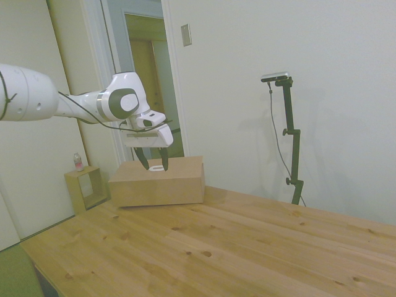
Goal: Close the box
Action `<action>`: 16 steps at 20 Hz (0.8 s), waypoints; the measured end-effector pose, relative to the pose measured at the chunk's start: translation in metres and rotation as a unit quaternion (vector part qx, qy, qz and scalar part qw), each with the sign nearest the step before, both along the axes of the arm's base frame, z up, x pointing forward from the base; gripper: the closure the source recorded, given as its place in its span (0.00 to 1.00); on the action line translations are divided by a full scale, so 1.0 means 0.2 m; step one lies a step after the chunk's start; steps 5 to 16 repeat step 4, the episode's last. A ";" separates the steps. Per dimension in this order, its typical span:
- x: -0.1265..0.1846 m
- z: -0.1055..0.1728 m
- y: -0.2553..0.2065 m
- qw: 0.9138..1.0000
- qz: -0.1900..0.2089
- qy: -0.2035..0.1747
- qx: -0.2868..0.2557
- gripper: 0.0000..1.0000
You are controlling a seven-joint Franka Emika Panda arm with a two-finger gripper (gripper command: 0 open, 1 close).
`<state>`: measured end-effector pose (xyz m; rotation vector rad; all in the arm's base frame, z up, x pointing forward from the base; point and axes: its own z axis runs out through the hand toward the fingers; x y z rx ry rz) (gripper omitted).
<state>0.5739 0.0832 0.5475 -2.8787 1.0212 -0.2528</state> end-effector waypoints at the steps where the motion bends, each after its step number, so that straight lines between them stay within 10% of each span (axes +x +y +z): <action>1: -0.04 -0.05 -0.06 1.000 -0.009 0.006 0.000 0.00; 4: -0.17 -0.23 -0.21 0.999 -0.027 0.020 -0.003 0.00; 16: -0.17 -0.23 -0.21 0.999 -0.027 0.020 -0.003 0.00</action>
